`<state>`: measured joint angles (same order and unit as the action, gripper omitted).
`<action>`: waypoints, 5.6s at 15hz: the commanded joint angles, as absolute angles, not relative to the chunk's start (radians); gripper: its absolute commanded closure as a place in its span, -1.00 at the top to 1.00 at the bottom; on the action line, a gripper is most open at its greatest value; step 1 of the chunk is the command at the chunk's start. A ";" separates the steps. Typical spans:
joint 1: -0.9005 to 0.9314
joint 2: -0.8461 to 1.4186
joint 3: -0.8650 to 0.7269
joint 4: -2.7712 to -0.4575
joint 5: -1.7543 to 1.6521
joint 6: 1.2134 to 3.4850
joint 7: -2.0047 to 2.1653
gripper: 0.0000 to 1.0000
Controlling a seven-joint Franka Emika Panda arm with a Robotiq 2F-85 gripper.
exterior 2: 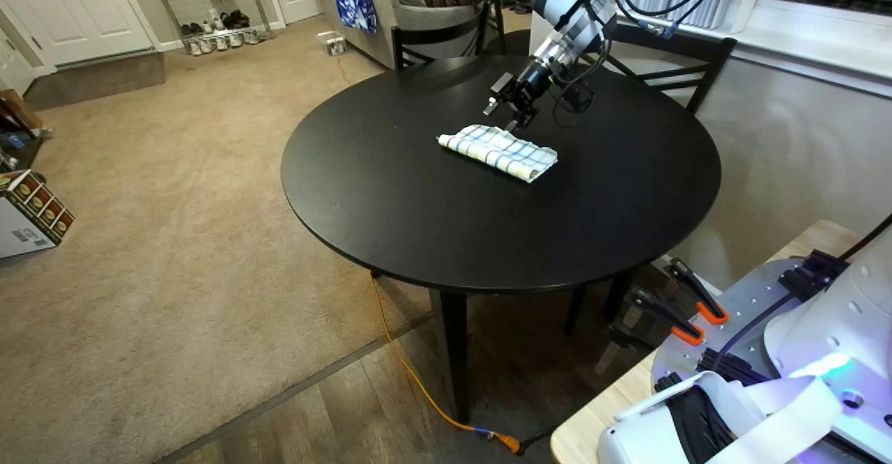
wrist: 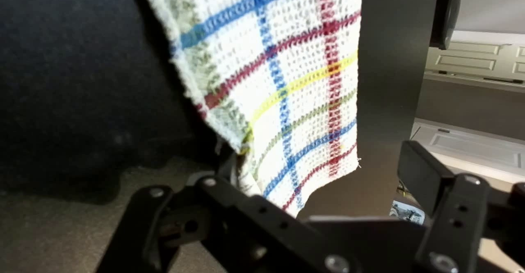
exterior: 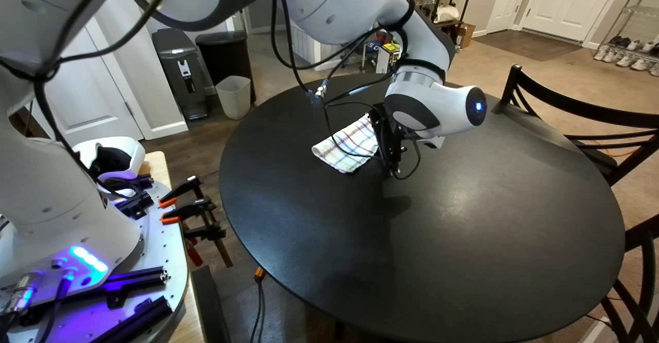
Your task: Unfold the towel fully
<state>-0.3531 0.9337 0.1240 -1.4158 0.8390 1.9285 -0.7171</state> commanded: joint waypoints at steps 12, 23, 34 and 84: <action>-0.352 0.917 0.106 -1.453 0.898 1.893 -0.712 -0.44; -0.293 0.814 0.091 -1.475 0.902 2.048 -0.702 -0.99; -0.174 0.678 0.046 -1.670 0.851 2.325 -0.598 -0.99; -0.168 0.225 0.338 -2.528 1.310 2.709 -1.042 1.00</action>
